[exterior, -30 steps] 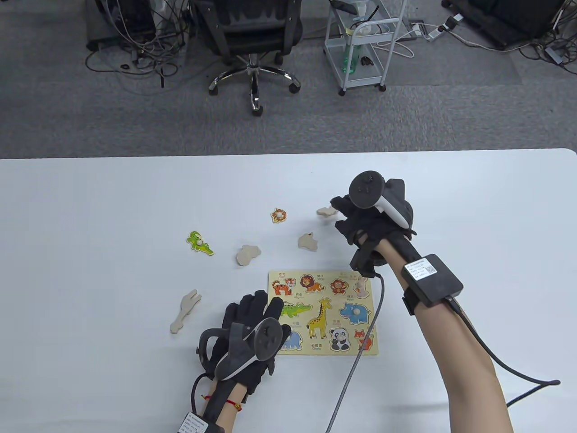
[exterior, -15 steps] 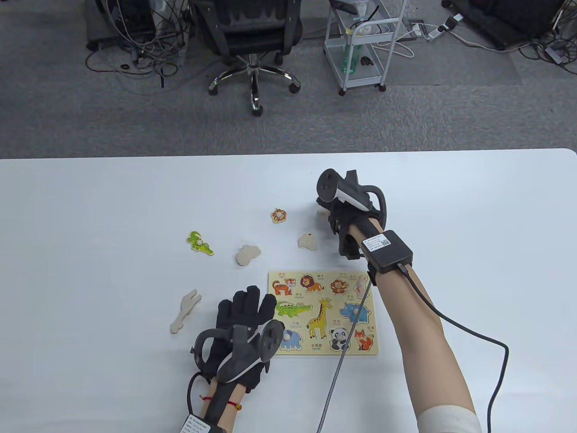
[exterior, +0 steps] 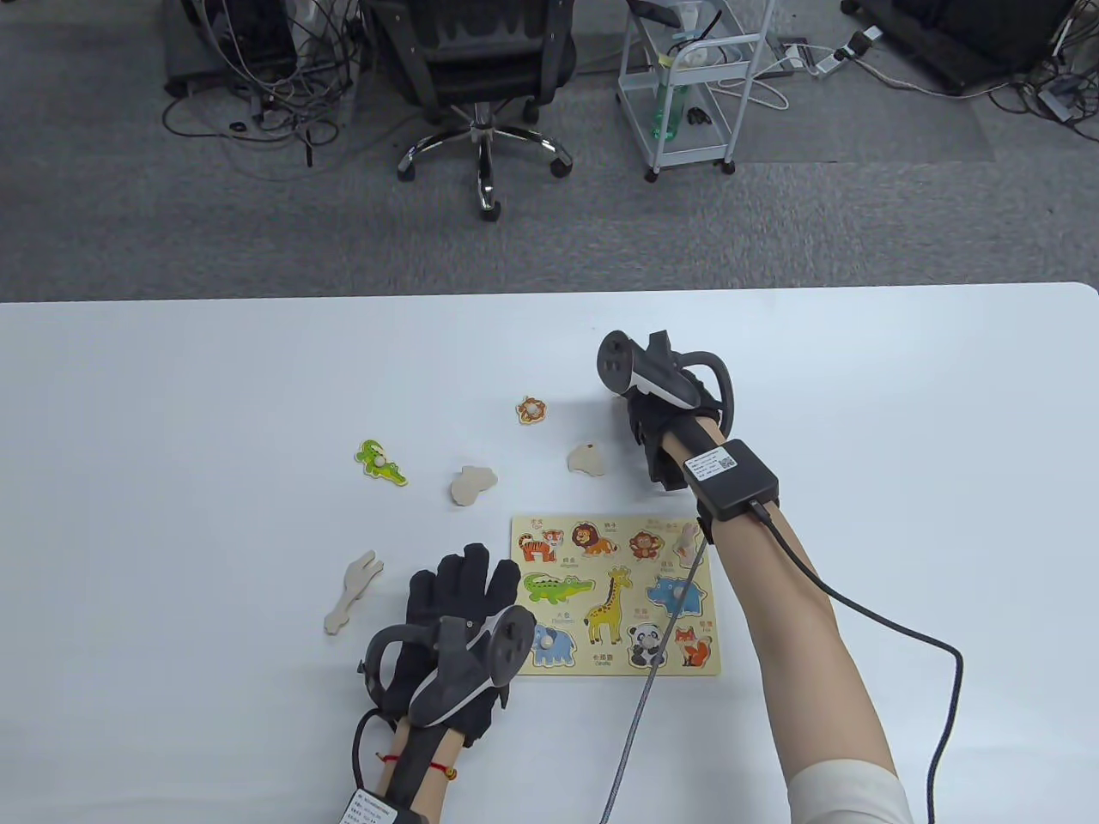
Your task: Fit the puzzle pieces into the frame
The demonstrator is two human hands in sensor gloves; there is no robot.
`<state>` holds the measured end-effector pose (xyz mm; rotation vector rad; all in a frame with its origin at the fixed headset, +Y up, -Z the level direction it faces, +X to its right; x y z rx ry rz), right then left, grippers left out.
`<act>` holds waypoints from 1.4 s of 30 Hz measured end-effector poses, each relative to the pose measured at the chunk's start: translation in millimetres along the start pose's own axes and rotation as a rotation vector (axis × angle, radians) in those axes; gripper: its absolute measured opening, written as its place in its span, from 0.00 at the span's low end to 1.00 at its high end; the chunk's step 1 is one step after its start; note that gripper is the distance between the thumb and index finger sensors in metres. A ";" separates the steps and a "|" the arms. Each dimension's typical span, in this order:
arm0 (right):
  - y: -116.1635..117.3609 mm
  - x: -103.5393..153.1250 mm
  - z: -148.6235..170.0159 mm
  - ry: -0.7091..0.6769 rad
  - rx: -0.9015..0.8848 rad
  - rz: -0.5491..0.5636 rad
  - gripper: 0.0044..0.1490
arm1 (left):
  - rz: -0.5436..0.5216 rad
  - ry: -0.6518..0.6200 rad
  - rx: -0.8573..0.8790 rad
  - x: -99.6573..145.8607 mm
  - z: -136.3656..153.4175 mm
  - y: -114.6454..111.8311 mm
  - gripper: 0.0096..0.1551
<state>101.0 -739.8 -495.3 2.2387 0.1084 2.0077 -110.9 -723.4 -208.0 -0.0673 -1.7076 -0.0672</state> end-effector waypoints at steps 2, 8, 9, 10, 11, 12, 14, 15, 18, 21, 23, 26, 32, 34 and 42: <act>-7.4 6.6 5.8 -0.020 -0.046 0.004 0.26 | 0.005 -0.007 0.011 -0.1 -0.5 -0.5 0.38; -50.1 49.4 24.0 -0.085 -0.221 0.033 0.26 | 0.011 -0.046 0.065 -0.4 -4.6 -3.1 0.38; -55.5 56.8 25.9 -0.093 -0.250 0.033 0.26 | 0.010 -0.050 0.072 0.0 -5.4 -3.1 0.38; -64.1 69.6 29.0 -0.106 -0.300 0.031 0.26 | -0.003 -0.062 0.088 0.8 -6.5 -2.5 0.39; -72.1 83.4 32.8 -0.118 -0.357 0.027 0.26 | -0.016 -0.074 0.124 1.2 -7.3 -1.4 0.40; -76.0 92.2 34.9 -0.125 -0.397 0.023 0.26 | -0.022 -0.075 0.150 1.6 -7.5 -0.6 0.41; -84.0 116.0 39.4 -0.150 -0.494 0.025 0.26 | -0.047 -0.087 0.236 2.7 -7.2 1.9 0.41; -87.1 132.6 41.5 -0.169 -0.557 0.027 0.25 | -0.058 -0.088 0.304 3.3 -6.5 3.4 0.42; -86.7 176.2 44.3 -0.235 -0.694 0.032 0.25 | -0.049 -0.108 0.581 6.9 -4.5 6.6 0.43; -74.1 218.0 45.9 -0.280 -0.861 0.020 0.25 | -0.064 -0.116 0.805 8.0 -3.0 9.5 0.42; -63.3 238.8 47.2 -0.301 -0.978 0.016 0.24 | -0.063 -0.135 0.920 9.0 -3.8 10.8 0.40; -44.1 262.7 46.9 -0.316 -1.162 0.007 0.24 | -0.071 -0.157 1.060 11.1 -8.2 13.8 0.38; -8.8 286.3 40.1 -0.319 -1.403 -0.003 0.24 | -0.057 -0.174 1.239 18.4 -23.4 18.7 0.32; -0.9 286.8 37.2 -0.322 -1.417 -0.007 0.24 | -0.080 -0.178 1.204 19.2 -26.0 18.7 0.29; 15.1 285.8 30.6 -0.345 -1.418 -0.026 0.25 | -0.108 -0.149 1.155 19.5 -26.0 16.4 0.23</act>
Point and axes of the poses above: the tracker on the back of each hand, its own z axis roughly to the little-finger side, its own x axis roughly from the fingertips to the wrist, y = z × x, the point moved 2 cm from there along -x, roughly from the wrist to the fingertips, and after that the axes turned 2 degrees about -x, right-handed, at the moved point
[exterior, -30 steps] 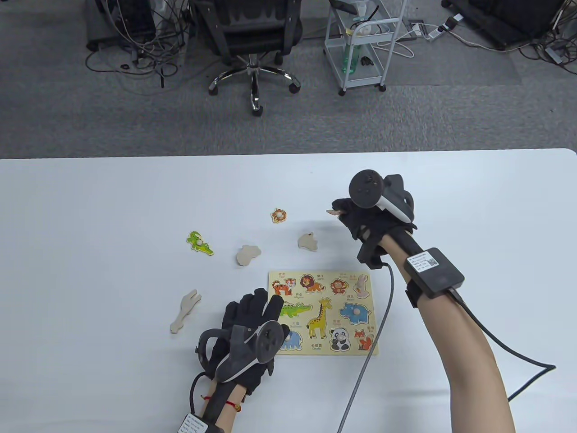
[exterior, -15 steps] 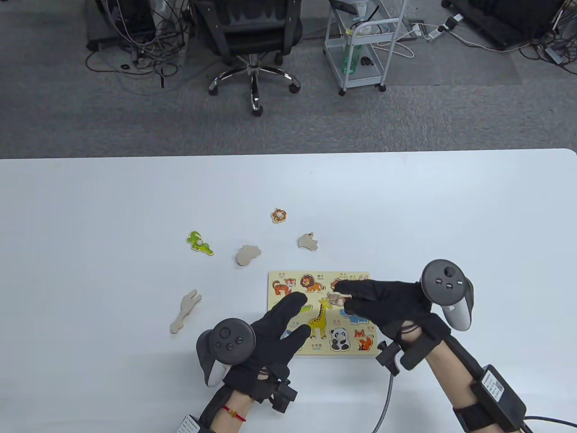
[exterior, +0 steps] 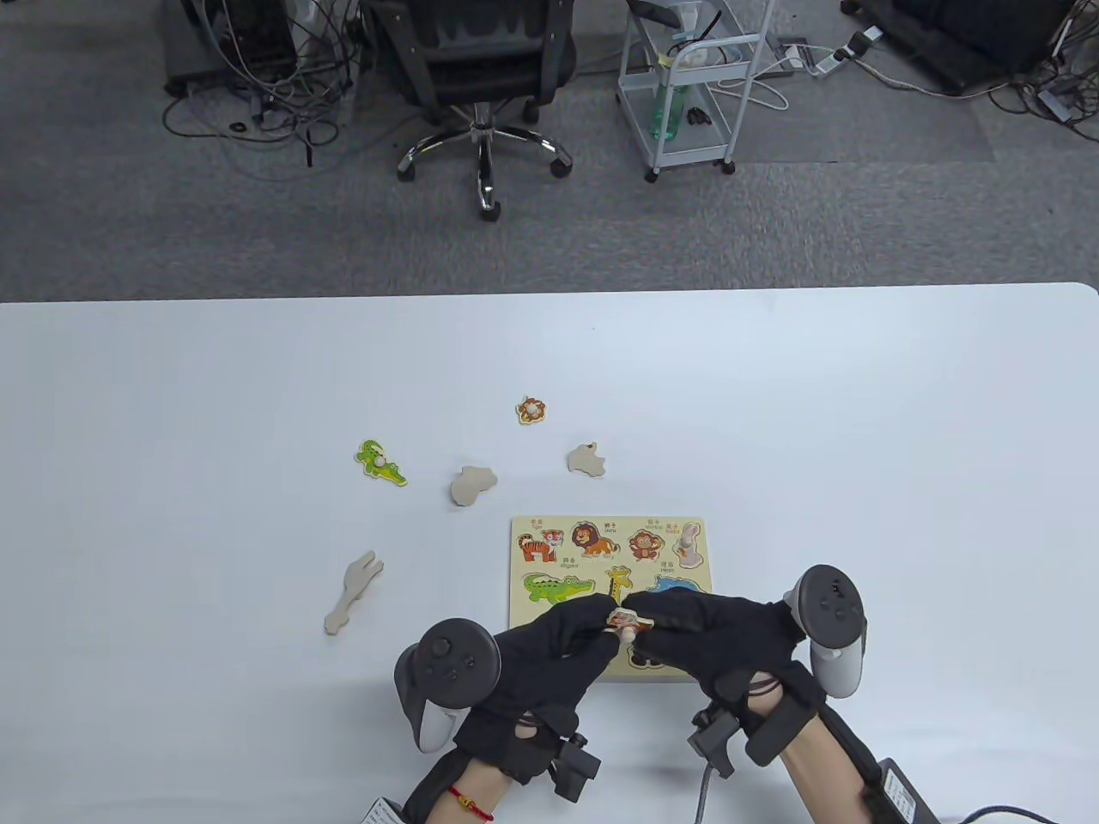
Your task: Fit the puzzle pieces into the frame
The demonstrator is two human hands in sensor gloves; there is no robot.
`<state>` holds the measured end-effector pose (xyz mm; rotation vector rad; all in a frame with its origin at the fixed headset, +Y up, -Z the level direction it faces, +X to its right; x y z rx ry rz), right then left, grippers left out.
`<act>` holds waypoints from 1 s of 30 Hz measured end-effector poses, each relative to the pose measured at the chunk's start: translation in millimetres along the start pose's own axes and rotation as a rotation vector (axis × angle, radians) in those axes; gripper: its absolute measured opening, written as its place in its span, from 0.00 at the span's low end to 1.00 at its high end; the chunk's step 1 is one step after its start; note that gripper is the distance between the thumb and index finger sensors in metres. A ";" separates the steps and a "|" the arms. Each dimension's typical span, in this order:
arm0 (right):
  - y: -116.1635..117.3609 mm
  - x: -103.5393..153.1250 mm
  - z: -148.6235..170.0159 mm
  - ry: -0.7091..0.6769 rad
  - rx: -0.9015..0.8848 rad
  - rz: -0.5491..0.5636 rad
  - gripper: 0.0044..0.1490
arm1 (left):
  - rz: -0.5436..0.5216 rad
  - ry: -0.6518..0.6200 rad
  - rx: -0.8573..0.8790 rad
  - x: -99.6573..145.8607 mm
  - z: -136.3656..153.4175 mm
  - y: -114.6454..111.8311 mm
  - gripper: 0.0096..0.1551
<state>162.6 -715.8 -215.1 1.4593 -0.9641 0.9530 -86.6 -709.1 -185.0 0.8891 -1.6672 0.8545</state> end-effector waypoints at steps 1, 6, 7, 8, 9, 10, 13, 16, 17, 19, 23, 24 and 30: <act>-0.9 0.7 -2.3 0.000 0.030 0.001 0.26 | -0.038 -0.015 -0.080 0.1 -2.9 3.6 0.22; -7.5 11.2 -15.2 -0.028 0.263 0.061 0.32 | -0.114 -0.089 -0.434 4.9 -19.2 10.5 0.21; -8.2 14.1 -17.5 -0.034 0.311 0.072 0.32 | -0.121 -0.122 -0.549 6.8 -24.7 8.6 0.21; -7.9 15.6 -18.5 -0.039 0.328 0.072 0.32 | -0.127 -0.144 -0.620 7.8 -28.2 6.4 0.21; -6.7 16.8 -19.9 -0.046 0.346 0.073 0.31 | -0.122 -0.174 -0.708 9.0 -33.2 2.4 0.21; -4.8 17.2 -20.5 -0.042 0.364 0.069 0.31 | -0.111 -0.193 -0.753 10.0 -36.2 -1.0 0.21; 4.1 17.7 -21.3 -0.044 0.449 0.042 0.32 | -0.065 -0.238 -0.751 12.9 -42.8 -11.2 0.20; 11.8 17.7 -19.5 -0.058 0.494 0.019 0.27 | -0.069 -0.255 -0.762 14.7 -46.7 -15.0 0.21; 12.1 18.1 -18.9 -0.067 0.495 0.050 0.26 | -0.071 -0.255 -0.762 14.8 -46.7 -15.5 0.20; 12.0 16.8 -16.4 -0.067 0.477 0.049 0.25 | -0.072 -0.252 -0.758 14.5 -46.2 -14.7 0.20; 7.0 13.5 -9.7 -0.046 0.396 0.056 0.25 | -0.175 -0.269 -0.798 19.5 -49.3 -14.1 0.23; 4.3 13.1 -7.1 -0.027 0.382 0.071 0.25 | -0.234 -0.280 -0.839 23.2 -52.1 -13.6 0.25; -7.3 9.9 9.2 0.051 0.232 0.086 0.27 | -0.323 -0.429 -1.029 37.9 -68.8 -31.1 0.26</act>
Point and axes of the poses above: the tracker on the back of each hand, its own z axis roughly to the little-finger side, its own x axis roughly from the fingertips to the wrist, y = z × x, the point moved 2 cm from there along -x, roughly from the wrist to the fingertips, and after that the axes turned 2 degrees about -x, right-handed, at the moved point
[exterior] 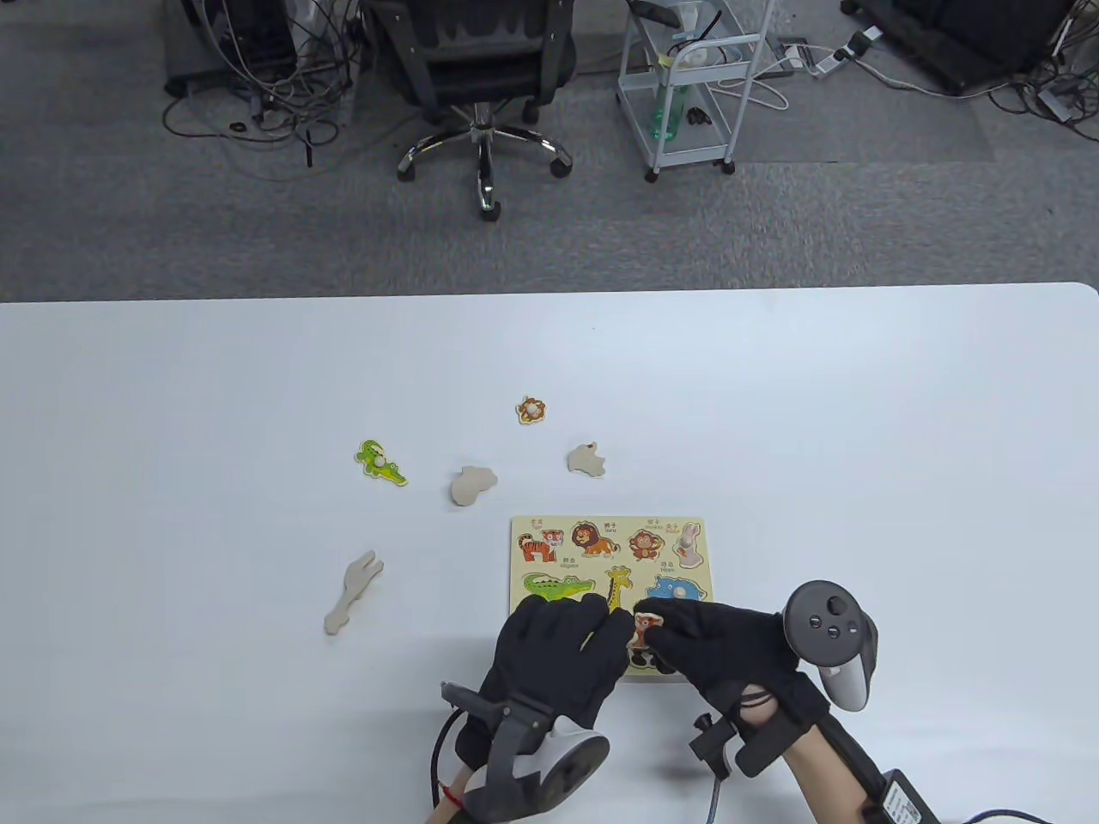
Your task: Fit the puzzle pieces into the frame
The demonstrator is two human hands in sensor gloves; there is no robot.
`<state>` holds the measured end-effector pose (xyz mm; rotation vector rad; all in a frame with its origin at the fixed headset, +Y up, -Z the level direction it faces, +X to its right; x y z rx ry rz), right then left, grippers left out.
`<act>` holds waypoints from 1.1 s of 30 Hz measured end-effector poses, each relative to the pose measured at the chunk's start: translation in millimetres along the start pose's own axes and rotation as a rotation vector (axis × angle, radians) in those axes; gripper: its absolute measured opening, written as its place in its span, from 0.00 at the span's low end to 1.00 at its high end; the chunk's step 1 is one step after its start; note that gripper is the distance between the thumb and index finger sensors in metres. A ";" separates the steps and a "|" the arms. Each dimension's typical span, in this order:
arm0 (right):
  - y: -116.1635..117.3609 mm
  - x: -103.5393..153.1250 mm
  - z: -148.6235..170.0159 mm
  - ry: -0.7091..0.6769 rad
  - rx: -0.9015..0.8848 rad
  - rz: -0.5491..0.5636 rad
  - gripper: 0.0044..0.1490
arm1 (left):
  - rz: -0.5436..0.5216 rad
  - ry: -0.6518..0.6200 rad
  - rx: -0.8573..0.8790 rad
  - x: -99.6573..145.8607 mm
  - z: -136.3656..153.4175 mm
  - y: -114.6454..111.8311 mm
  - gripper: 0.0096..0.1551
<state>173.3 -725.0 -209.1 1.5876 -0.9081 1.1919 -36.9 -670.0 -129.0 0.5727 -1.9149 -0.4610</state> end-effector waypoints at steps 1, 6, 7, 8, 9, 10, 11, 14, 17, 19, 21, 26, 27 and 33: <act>-0.1 -0.4 0.9 0.005 -0.006 -0.003 0.27 | -0.016 -0.026 -0.034 0.5 -3.4 0.2 0.26; 1.8 -1.7 2.3 0.006 -0.010 -0.016 0.27 | -0.049 -0.079 -0.123 2.1 -12.0 -1.0 0.26; 3.1 -2.4 2.8 0.003 -0.015 -0.025 0.27 | -0.047 -0.079 -0.123 2.0 -12.0 -1.6 0.25; 5.0 -3.5 3.5 -0.002 -0.024 -0.045 0.27 | -0.044 -0.078 -0.122 1.8 -11.7 -2.5 0.25; 6.0 -3.7 4.0 -0.006 -0.033 -0.059 0.28 | -0.041 -0.077 -0.122 1.6 -11.7 -3.3 0.25; 6.4 -3.6 4.1 -0.007 -0.039 -0.061 0.28 | -0.040 -0.076 -0.122 1.6 -11.6 -3.6 0.26; 6.9 -3.4 3.6 -0.010 -0.046 -0.065 0.28 | -0.040 -0.074 -0.118 1.5 -11.6 -3.4 0.25; 11.3 -0.7 2.7 0.018 -0.142 -0.090 0.28 | -0.052 -0.072 -0.101 1.5 -11.9 -1.1 0.25; 14.1 -0.1 -1.3 0.006 -0.179 -0.113 0.28 | -0.073 -0.089 -0.090 2.3 -11.8 4.1 0.25; 14.4 -0.5 -3.3 -0.008 -0.182 -0.121 0.28 | -0.073 -0.096 -0.091 1.9 -12.6 4.8 0.24; 14.2 -0.5 -3.4 -0.012 -0.182 -0.128 0.29 | -0.070 -0.107 -0.087 1.5 -13.6 4.6 0.24; 14.3 -0.6 -3.6 -0.016 -0.187 -0.145 0.29 | -0.059 -0.118 -0.102 2.1 -15.4 5.1 0.25; 14.1 -0.6 -3.7 -0.016 -0.184 -0.146 0.29 | -0.061 -0.119 -0.103 2.2 -15.5 5.3 0.24; 11.9 1.3 -5.2 0.029 -0.129 -0.156 0.31 | -0.035 -0.107 -0.095 -0.1 -12.1 3.1 0.23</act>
Point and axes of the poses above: the tracker on the back of each hand, its own z axis roughly to the little-finger side, its own x axis roughly from the fingertips to the wrist, y = z × x, the point moved 2 cm from there along -x, roughly from the wrist to the fingertips, and after that the axes turned 2 degrees about -x, right-handed, at the moved point
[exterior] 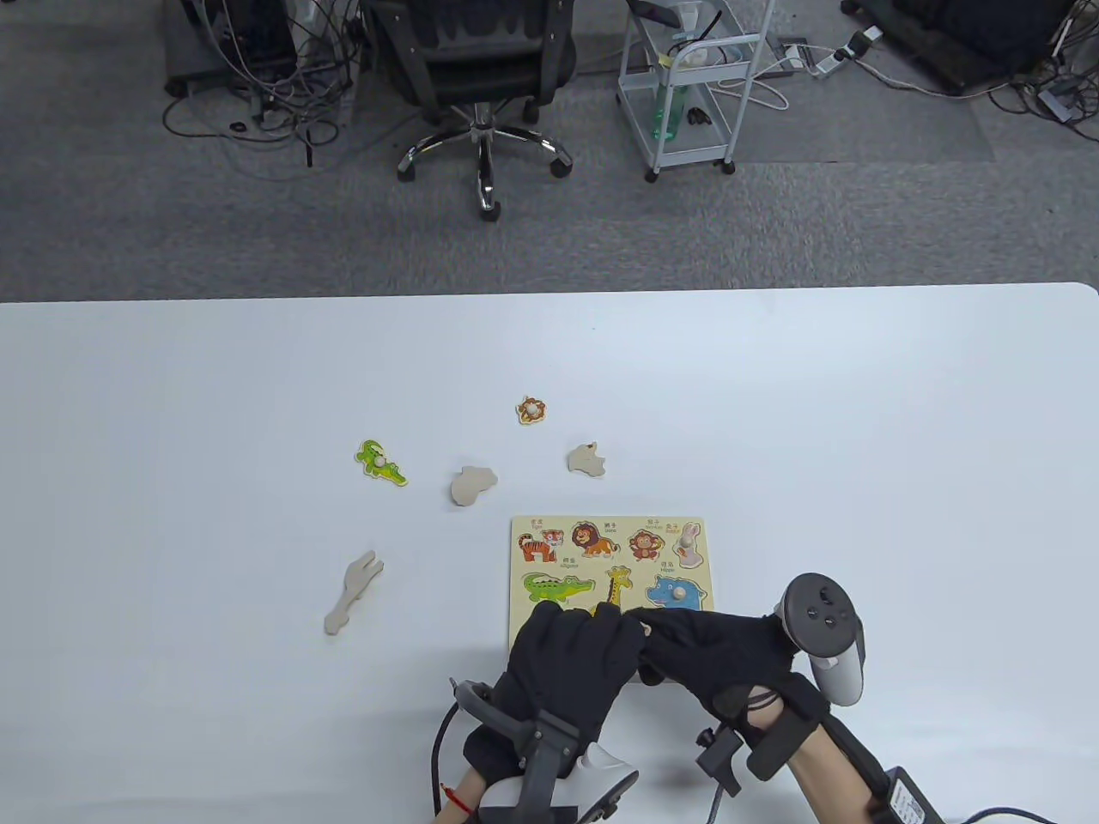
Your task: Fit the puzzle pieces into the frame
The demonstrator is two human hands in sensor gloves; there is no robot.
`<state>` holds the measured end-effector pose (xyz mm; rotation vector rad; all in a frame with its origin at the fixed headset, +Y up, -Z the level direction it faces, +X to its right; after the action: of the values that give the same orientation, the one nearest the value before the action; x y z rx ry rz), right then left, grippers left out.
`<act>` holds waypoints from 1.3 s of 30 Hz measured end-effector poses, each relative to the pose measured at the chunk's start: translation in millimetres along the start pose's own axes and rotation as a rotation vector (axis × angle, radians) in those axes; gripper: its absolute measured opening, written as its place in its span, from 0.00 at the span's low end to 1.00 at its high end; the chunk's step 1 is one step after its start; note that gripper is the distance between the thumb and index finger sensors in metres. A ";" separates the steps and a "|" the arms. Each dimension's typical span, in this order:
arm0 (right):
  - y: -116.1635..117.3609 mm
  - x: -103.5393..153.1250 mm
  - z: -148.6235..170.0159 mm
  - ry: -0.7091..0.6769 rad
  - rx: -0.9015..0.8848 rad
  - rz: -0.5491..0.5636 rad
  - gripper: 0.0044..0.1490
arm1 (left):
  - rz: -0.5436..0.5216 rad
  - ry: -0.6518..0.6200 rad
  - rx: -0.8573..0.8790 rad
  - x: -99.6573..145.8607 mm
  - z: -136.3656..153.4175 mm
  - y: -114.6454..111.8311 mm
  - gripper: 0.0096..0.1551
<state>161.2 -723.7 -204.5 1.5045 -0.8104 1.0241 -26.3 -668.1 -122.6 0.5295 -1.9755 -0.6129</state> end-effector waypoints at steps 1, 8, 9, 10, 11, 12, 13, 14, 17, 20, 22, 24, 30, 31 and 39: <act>-1.1 0.5 -0.3 0.004 0.003 0.000 0.32 | 0.007 0.001 -0.002 -0.4 0.8 -0.5 0.23; -21.2 3.5 -3.7 0.035 0.188 0.103 0.38 | 0.145 -0.012 -0.023 -8.9 9.5 -5.4 0.23; -24.1 3.3 -2.2 0.046 0.212 0.120 0.38 | 0.166 -0.016 -0.026 -11.2 11.9 -7.1 0.23; -28.8 2.9 -0.1 0.059 0.245 0.141 0.38 | 0.203 -0.020 -0.033 -14.4 16.3 -9.2 0.23; -32.0 2.6 1.0 0.066 0.264 0.150 0.38 | 0.226 -0.017 -0.037 -16.7 19.8 -10.3 0.23; -37.8 2.4 2.9 0.078 0.291 0.164 0.39 | 0.261 -0.013 -0.041 -20.9 26.0 -11.9 0.23; -44.4 2.2 4.9 0.083 0.313 0.178 0.39 | 0.291 -0.013 -0.049 -25.8 32.5 -13.9 0.23; -48.6 2.1 6.4 0.085 0.327 0.185 0.39 | 0.307 -0.011 -0.059 -28.8 36.0 -15.4 0.23; -61.3 0.5 14.2 0.108 0.390 0.190 0.42 | 0.388 0.001 -0.097 -42.3 51.0 -26.3 0.23; -67.3 -2.2 20.2 0.129 0.417 0.194 0.44 | 0.480 -0.008 -0.116 -53.5 56.8 -44.1 0.23; -70.5 -4.2 23.9 0.143 0.426 0.200 0.44 | 0.518 -0.020 -0.152 -59.2 57.4 -56.6 0.23; -73.4 -5.2 26.6 0.151 0.427 0.212 0.44 | 0.562 -0.032 -0.174 -63.9 57.6 -70.7 0.23; -79.6 -4.4 26.3 0.123 0.379 0.261 0.42 | 0.678 -0.039 -0.214 -72.1 58.1 -116.3 0.22; -79.1 -4.4 25.4 0.115 0.383 0.264 0.42 | 0.691 -0.039 -0.226 -72.9 58.0 -122.3 0.22; -76.2 -3.0 17.0 0.078 0.407 0.281 0.40 | 0.754 -0.013 -0.261 -79.4 57.7 -156.3 0.22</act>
<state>231.8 -727.1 -237.9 1.7062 -0.8046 1.5186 -25.6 -731.3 -296.1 -0.3771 -1.8807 -0.3751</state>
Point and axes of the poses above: the tracker on the back of each hand, its own z axis roughly to the little-finger side, its own x axis roughly from the fingertips to the wrist, y = z × x, the point moved 2 cm from there along -x, roughly from the wrist to the fingertips, and after that the axes turned 2 degrees about -x, right-handed, at the moved point
